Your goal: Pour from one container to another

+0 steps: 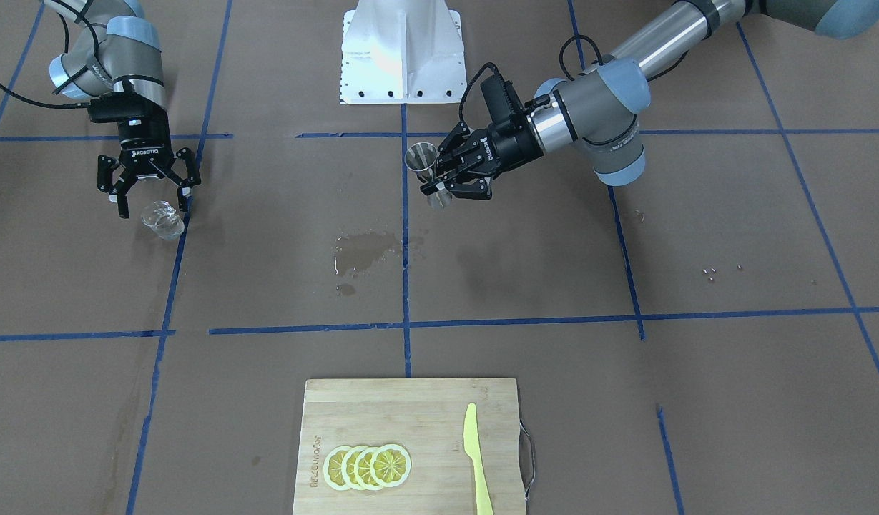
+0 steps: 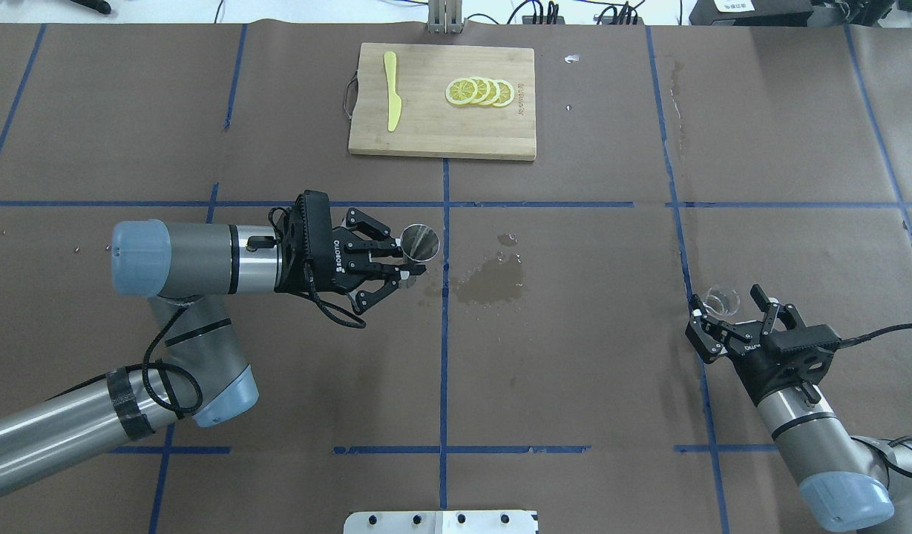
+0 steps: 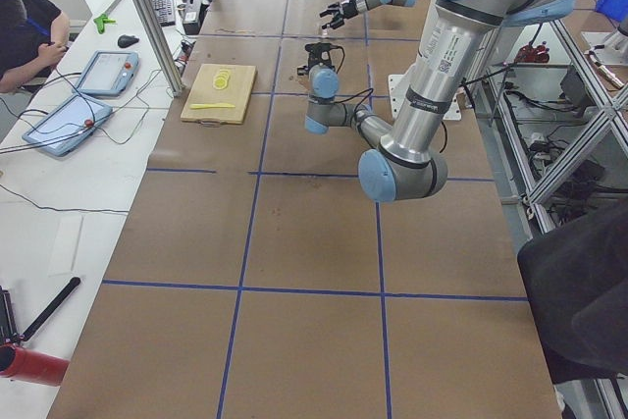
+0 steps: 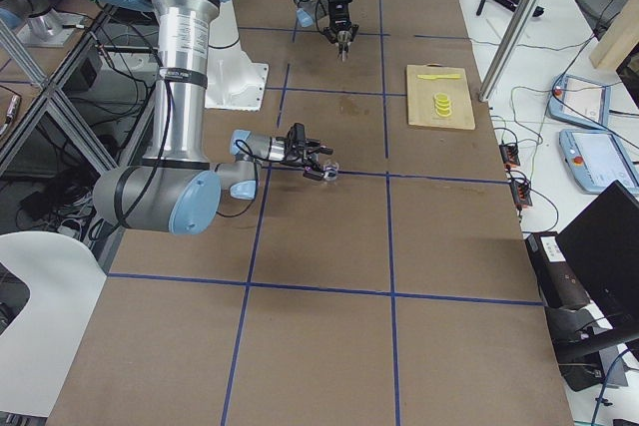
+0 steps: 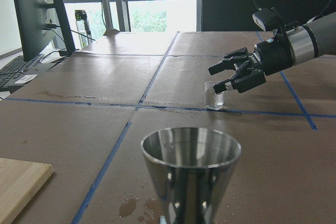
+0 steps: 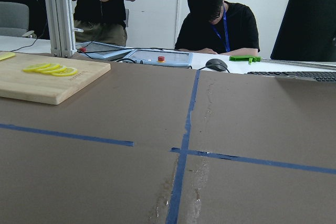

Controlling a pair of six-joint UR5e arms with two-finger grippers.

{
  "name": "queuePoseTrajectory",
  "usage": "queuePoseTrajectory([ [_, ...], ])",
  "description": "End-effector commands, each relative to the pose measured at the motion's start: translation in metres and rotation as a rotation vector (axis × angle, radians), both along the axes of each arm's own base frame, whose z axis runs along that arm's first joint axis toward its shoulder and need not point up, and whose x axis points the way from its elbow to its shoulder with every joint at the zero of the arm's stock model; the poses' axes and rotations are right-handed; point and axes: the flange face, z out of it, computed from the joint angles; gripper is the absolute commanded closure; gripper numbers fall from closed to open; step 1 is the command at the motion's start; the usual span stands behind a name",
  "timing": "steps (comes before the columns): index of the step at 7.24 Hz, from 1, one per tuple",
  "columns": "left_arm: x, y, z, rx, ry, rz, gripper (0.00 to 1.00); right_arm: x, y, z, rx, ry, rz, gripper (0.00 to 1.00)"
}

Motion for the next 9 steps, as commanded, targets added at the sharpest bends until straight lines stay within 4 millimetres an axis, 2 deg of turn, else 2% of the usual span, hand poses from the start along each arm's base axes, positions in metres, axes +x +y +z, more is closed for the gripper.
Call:
queuePoseTrajectory([
  [1, -0.0002, 0.0001, 0.0005, 0.001, -0.001, 0.000, 1.00, -0.0176, -0.0002, 0.0170, 0.008, 0.033, 0.015, 0.00],
  [3, -0.0002, 0.0001, 0.0005, 0.001, -0.001, 0.000, 1.00, -0.0173, -0.0004, 0.0184, 0.009, 0.036, 0.019, 0.02],
  [4, -0.0003, 0.0002, 0.0004, 0.002, 0.000, 0.000, 1.00, -0.0191, 0.0000, 0.0249, 0.008, 0.049, 0.020, 0.04],
  [5, -0.0002, 0.0001, 0.0005, 0.001, -0.001, 0.000, 1.00, -0.0253, -0.0006, 0.0213, 0.010, 0.041, 0.019, 0.08],
  [6, -0.0003, 0.0002, 0.0004, 0.002, 0.000, 0.000, 1.00, -0.0268, -0.0008, 0.0235, 0.009, 0.045, 0.019, 0.16],
  [8, -0.0003, 0.0002, 0.0004, 0.002, 0.000, 0.000, 1.00, -0.0265, -0.0010, 0.0263, 0.015, 0.066, 0.022, 0.52],
  [9, -0.0003, 0.0002, 0.0004, 0.002, 0.000, 0.000, 1.00, -0.0261, -0.0017, 0.0263, 0.016, 0.068, 0.023, 0.61],
])
